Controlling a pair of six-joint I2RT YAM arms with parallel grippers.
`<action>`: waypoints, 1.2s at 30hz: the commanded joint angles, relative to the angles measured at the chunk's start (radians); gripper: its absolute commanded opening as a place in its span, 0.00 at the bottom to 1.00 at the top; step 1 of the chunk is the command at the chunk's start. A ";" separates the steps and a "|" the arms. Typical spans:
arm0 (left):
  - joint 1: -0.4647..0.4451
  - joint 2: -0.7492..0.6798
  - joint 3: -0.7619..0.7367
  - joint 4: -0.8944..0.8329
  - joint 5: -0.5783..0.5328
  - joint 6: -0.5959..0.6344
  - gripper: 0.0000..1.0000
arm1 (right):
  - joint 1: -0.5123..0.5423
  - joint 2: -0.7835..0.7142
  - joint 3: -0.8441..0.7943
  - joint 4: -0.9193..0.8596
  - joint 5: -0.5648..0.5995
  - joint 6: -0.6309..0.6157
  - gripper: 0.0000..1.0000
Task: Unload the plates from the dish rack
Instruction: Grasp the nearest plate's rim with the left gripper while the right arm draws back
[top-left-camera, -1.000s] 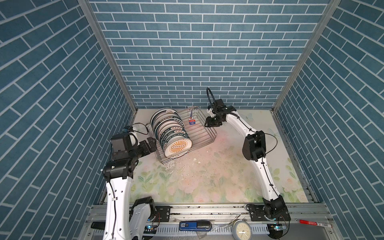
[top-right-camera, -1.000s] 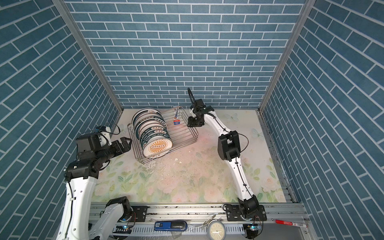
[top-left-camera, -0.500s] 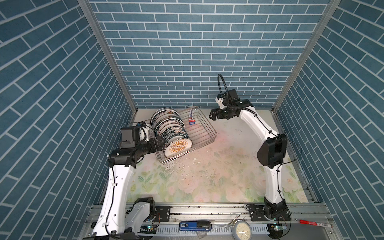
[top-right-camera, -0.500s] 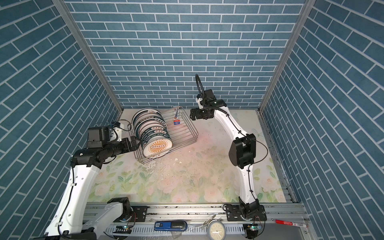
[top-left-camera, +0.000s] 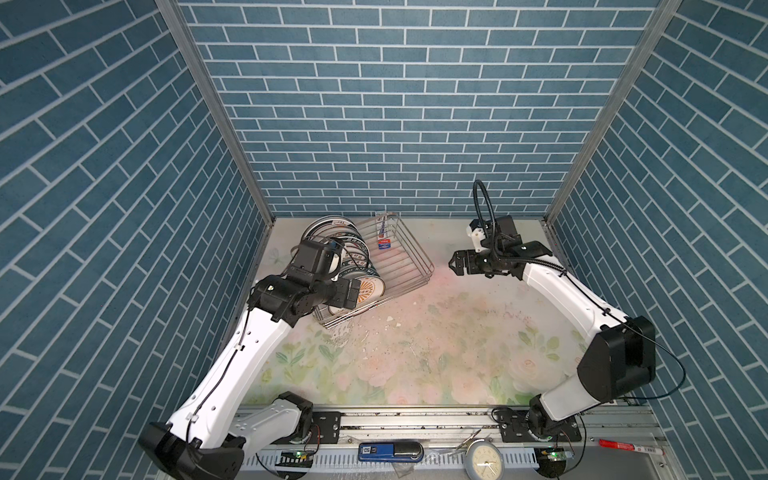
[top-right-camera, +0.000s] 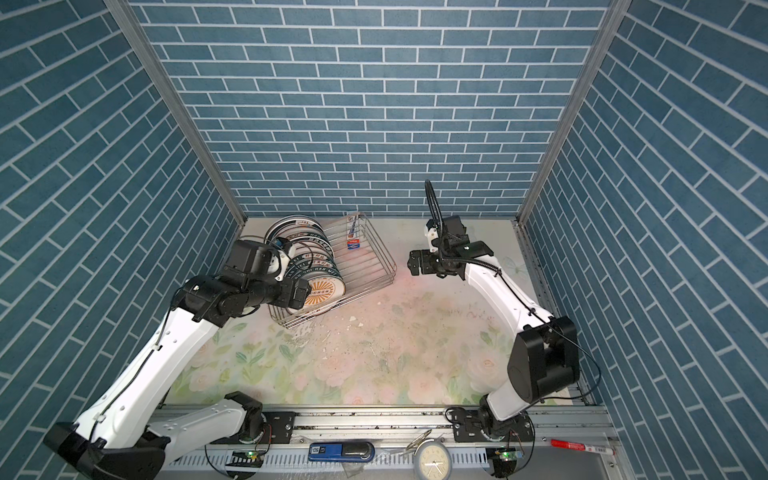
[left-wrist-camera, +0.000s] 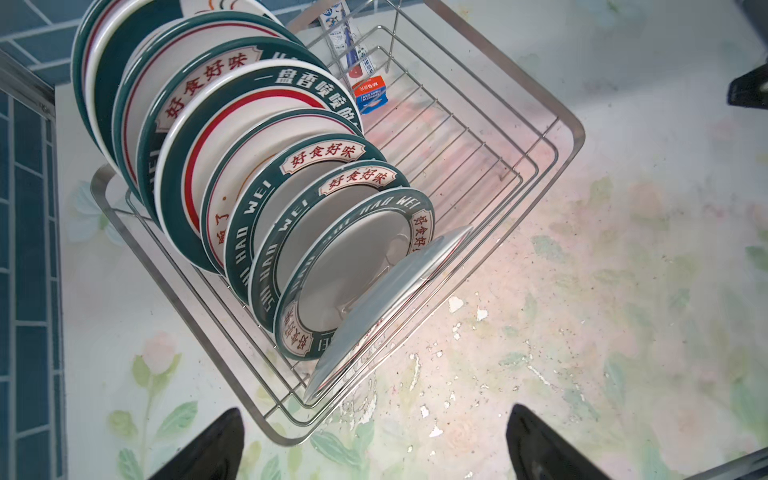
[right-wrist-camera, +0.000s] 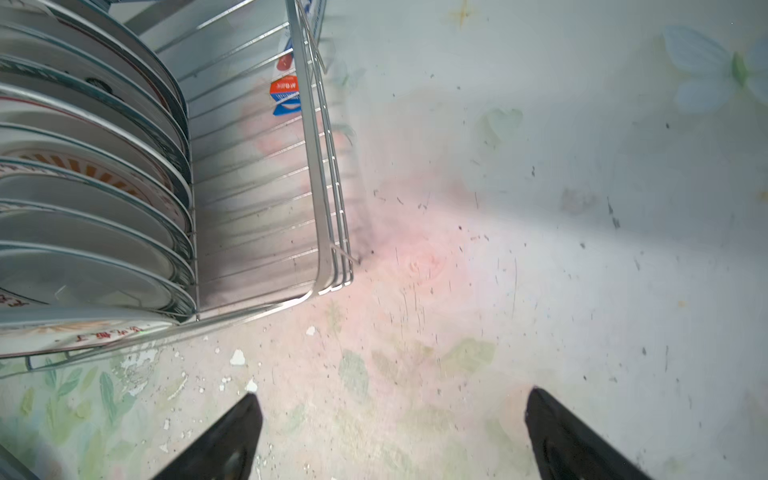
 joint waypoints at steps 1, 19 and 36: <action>-0.060 0.028 0.033 -0.053 -0.139 0.055 0.99 | -0.002 -0.092 -0.113 0.061 0.020 0.026 0.99; -0.183 0.269 0.131 -0.045 -0.349 0.117 0.87 | -0.002 -0.318 -0.384 0.076 0.051 0.074 0.99; -0.181 0.288 0.084 -0.020 -0.337 0.100 0.66 | -0.002 -0.331 -0.416 0.088 0.070 0.088 0.99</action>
